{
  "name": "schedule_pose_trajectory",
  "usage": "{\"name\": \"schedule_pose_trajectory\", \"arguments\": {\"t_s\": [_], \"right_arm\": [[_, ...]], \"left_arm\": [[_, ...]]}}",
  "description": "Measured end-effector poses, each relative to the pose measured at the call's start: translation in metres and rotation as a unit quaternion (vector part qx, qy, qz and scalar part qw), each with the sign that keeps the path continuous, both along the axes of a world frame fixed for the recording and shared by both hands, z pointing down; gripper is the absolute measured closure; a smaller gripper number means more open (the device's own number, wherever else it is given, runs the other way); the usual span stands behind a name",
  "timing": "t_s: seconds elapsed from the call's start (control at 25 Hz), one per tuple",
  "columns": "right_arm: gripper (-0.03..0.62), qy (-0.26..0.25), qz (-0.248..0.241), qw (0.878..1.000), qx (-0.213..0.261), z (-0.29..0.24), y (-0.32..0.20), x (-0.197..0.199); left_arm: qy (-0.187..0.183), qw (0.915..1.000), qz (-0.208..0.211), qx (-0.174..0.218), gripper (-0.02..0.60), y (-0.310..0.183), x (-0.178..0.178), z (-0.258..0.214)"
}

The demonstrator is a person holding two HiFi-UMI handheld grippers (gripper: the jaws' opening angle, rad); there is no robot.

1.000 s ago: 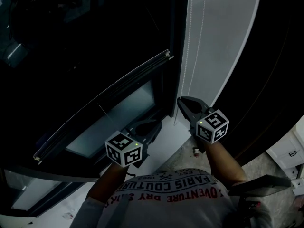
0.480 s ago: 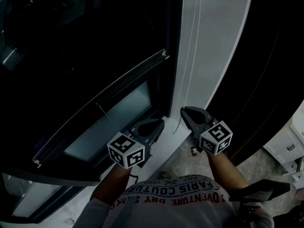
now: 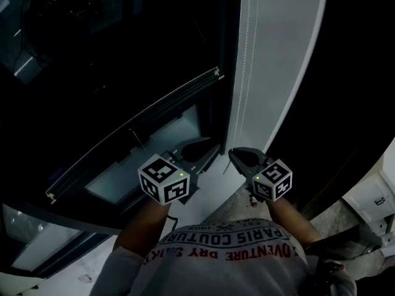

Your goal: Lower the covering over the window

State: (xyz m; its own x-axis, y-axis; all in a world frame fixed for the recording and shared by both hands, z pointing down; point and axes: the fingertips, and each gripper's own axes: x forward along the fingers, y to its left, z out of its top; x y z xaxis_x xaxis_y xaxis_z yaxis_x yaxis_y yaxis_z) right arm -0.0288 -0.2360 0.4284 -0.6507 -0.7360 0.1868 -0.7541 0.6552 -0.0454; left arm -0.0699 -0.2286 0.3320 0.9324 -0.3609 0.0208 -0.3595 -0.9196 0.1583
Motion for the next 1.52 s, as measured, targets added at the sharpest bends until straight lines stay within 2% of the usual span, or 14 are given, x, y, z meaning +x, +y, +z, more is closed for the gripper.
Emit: {"name": "schedule_pose_trajectory", "arguments": {"t_s": [0.2, 0.32, 0.56, 0.76, 0.84, 0.88, 0.92, 1.12, 1.24, 1.36, 1.52], "right_arm": [[0.594, 0.026, -0.013, 1.0, -0.001, 0.006, 0.005, 0.008], [0.592, 0.041, -0.024, 0.999, -0.013, 0.02, 0.005, 0.006], [0.593, 0.019, -0.031, 0.999, -0.018, 0.025, 0.008, 0.007], [0.592, 0.005, -0.038, 0.999, -0.026, 0.026, 0.011, 0.01], [0.592, 0.003, -0.035, 0.999, -0.024, 0.026, 0.011, 0.013], [0.592, 0.004, -0.033, 0.999, -0.024, 0.026, 0.01, 0.015], [0.593, 0.005, -0.032, 0.999, -0.025, 0.027, 0.01, 0.016], [0.592, 0.005, -0.035, 0.999, -0.025, 0.027, 0.013, 0.019], [0.592, 0.007, -0.029, 0.999, -0.032, 0.031, 0.012, 0.024], [0.589, 0.011, -0.022, 0.998, -0.061, 0.048, 0.013, 0.027], [0.588, -0.013, -0.013, 0.997, -0.079, 0.055, 0.012, 0.033]], "left_arm": [[-0.007, 0.9996, 0.026, 0.011, 0.486, -0.003, 0.036, -0.018], [-0.016, 0.9996, 0.013, 0.022, 0.471, -0.021, 0.051, -0.031], [-0.027, 0.9986, 0.017, 0.042, 0.472, -0.032, 0.074, -0.066], [-0.039, 0.9979, 0.025, 0.046, 0.486, -0.033, 0.087, -0.075], [-0.042, 0.9978, 0.021, 0.047, 0.498, -0.034, 0.09, -0.076], [-0.042, 0.9978, 0.015, 0.049, 0.552, -0.035, 0.09, -0.076], [-0.041, 0.9979, 0.009, 0.05, 0.565, -0.036, 0.09, -0.076], [-0.031, 0.998, 0.019, 0.051, 0.572, -0.03, 0.092, -0.075], [-0.051, 0.9959, 0.018, 0.072, 0.574, -0.027, 0.092, -0.072], [-0.076, 0.9946, 0.017, 0.069, 0.574, -0.028, 0.093, -0.053], [-0.051, 0.9976, 0.006, 0.047, 0.574, -0.036, 0.086, -0.044]]}}
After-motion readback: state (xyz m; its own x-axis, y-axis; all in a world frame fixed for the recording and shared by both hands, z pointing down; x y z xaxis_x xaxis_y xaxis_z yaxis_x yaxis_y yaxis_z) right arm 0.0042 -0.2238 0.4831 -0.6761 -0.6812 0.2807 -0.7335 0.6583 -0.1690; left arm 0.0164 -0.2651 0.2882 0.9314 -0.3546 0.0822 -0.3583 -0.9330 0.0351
